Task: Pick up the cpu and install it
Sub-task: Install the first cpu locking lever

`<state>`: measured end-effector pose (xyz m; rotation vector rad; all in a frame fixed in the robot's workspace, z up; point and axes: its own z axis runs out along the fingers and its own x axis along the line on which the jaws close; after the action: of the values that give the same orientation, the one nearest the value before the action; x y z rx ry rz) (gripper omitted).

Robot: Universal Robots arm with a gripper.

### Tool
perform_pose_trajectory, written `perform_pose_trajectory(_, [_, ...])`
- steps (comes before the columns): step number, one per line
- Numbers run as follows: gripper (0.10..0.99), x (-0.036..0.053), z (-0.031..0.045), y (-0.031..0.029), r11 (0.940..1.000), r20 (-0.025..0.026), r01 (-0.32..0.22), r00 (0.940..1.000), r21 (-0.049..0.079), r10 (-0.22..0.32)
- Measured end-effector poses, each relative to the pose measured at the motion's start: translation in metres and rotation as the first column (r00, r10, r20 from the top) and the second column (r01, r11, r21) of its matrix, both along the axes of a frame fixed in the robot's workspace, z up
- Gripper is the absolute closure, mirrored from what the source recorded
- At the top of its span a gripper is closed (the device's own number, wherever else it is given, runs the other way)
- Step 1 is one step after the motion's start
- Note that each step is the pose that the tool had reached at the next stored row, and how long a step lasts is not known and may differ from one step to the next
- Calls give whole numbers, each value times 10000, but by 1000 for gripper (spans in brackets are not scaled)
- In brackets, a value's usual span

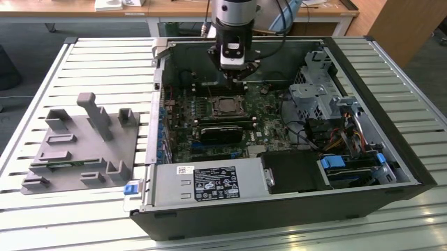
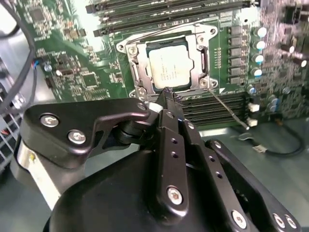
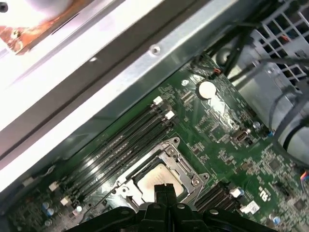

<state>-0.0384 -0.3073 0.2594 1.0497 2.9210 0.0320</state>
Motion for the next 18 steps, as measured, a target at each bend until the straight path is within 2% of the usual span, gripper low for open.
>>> perform_pose_trajectory(5, [980, 0, -2, 0, 9960, -1, -898, 9960, 0, 898])
perform_pose_trajectory(9, [980, 0, -4, 0, 9867, -2, -1628, 9867, 0, 1628])
perform_pose_trajectory(13, [980, 0, -6, 0, 9724, -3, -2334, 9724, 0, 2334])
perform_pose_trajectory(18, [980, 0, -8, 0, 9470, -3, -3213, 9470, 1, 3213])
